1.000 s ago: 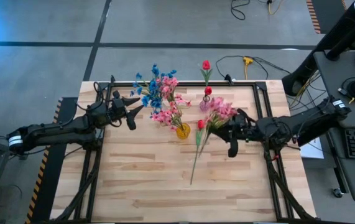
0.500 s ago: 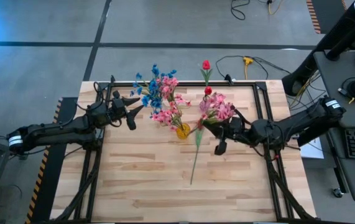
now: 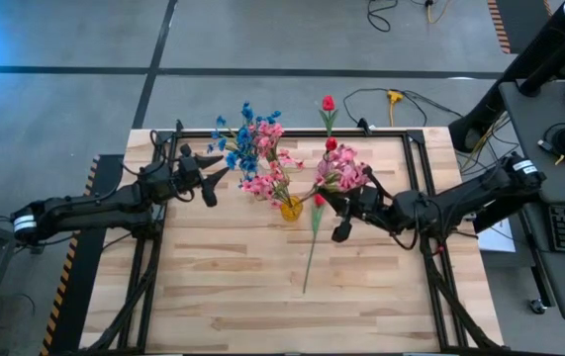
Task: Sort flowers into vase by color
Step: Put the pink flowers into the yellow vase
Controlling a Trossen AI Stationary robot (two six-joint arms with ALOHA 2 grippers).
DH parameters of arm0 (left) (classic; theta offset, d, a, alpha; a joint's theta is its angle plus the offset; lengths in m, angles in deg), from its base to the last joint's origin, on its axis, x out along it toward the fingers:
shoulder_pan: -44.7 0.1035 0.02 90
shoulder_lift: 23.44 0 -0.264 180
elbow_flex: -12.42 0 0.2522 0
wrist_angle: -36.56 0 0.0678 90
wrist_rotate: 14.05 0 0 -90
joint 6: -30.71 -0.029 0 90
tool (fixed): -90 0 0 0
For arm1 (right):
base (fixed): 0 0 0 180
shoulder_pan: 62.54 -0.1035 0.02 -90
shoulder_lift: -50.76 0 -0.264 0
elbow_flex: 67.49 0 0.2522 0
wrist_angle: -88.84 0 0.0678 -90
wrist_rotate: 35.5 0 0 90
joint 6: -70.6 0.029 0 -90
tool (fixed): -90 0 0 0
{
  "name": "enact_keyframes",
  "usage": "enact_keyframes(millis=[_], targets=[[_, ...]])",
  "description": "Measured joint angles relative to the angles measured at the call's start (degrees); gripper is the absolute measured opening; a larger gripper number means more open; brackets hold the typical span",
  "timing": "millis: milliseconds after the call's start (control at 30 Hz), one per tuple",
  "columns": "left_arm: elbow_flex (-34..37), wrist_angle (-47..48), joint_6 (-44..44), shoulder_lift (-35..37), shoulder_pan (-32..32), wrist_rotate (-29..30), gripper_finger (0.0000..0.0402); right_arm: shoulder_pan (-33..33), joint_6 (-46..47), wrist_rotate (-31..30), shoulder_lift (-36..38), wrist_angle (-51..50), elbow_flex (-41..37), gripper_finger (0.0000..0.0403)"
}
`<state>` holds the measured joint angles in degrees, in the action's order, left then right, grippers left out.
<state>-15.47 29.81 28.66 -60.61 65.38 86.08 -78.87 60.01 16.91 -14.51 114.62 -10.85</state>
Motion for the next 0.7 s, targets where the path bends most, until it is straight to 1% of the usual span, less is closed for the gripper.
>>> enact_keyframes(millis=[433, 700], targets=[[0.00, -0.46, 0.02, -1.55, 0.00, 0.02, 0.0167, 2.55, 0.98, -0.04, -0.94, 0.52, 0.00, 0.0013], [0.00, -0.54, 0.02, -1.56, 0.00, 0.04, 0.0167, 3.06, 2.42, 0.03, -3.78, 0.73, -0.02, 0.0013]])
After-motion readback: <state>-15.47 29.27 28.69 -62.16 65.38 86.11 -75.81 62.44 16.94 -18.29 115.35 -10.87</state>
